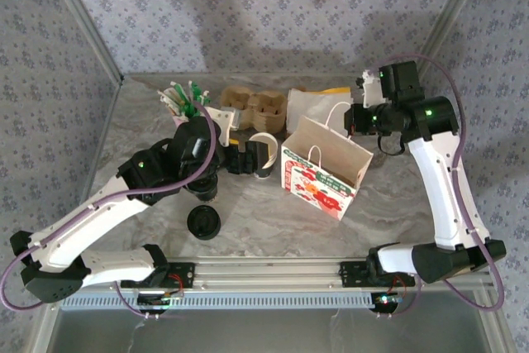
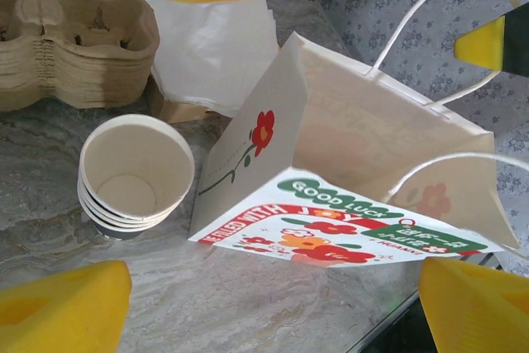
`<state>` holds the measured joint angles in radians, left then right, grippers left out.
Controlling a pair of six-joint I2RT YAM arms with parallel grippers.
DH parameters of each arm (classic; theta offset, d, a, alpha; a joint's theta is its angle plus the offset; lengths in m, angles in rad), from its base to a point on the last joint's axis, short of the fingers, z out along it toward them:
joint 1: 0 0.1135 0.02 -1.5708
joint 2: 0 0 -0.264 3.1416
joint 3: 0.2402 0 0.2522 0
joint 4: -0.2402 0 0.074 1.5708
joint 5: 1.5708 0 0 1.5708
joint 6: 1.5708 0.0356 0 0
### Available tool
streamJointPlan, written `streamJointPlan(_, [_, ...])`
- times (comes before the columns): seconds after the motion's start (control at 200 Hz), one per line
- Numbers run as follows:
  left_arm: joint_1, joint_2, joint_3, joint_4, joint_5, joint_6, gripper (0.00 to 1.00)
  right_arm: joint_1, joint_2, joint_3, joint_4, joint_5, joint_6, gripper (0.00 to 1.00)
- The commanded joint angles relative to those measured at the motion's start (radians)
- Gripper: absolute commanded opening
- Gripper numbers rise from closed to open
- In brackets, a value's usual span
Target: Pack the takeout coffee
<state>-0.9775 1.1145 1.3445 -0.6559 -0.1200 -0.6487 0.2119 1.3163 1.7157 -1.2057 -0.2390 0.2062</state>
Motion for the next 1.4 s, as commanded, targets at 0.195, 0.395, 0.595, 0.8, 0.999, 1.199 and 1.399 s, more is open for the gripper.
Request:
streamJointPlan(0.195, [-0.007,-0.045,-0.033,0.017,-0.021,-0.023,0.9,-0.066,-0.084,-0.02,0.028,-0.087,0.396,0.0])
streamJointPlan(0.395, [-0.015,-0.042,-0.036,0.024,-0.02,-0.026,0.9,-0.102,-0.158,-0.096,0.121,-0.106,0.552,0.0])
streamJointPlan(0.595, [-0.022,-0.041,-0.036,0.029,-0.022,-0.028,0.9,-0.127,-0.15,-0.146,0.101,-0.091,0.529,0.01])
streamJointPlan(0.8, [-0.024,-0.045,-0.037,0.021,-0.028,-0.028,0.91,-0.132,-0.16,-0.115,-0.002,0.023,0.389,0.26])
streamJointPlan(0.999, [-0.031,-0.029,-0.032,0.029,-0.025,-0.031,0.91,-0.132,-0.189,-0.028,-0.107,0.177,0.256,0.56])
streamJointPlan(1.199, [-0.048,-0.014,-0.008,0.023,-0.036,-0.024,0.91,-0.117,-0.173,0.14,-0.221,0.311,0.152,0.64])
streamJointPlan(1.399, [-0.072,-0.007,0.086,-0.091,-0.155,0.06,0.92,-0.003,-0.176,0.252,-0.199,0.264,0.2,0.66])
